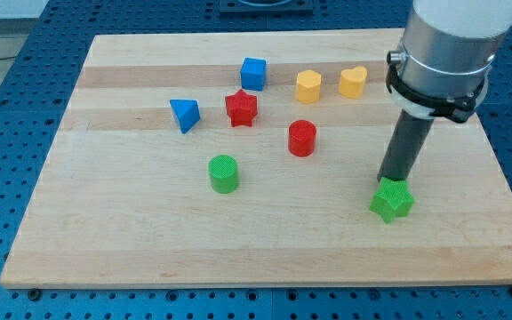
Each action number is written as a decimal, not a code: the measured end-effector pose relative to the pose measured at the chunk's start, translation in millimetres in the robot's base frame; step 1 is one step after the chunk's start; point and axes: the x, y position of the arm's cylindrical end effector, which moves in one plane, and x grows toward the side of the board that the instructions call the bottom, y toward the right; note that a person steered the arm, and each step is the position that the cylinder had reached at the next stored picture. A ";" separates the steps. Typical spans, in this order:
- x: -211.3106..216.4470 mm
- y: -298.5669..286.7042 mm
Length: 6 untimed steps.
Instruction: Move your arm away from the green star
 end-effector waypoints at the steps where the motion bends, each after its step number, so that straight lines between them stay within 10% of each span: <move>1: -0.2 -0.4; 6: -120.6 -95.6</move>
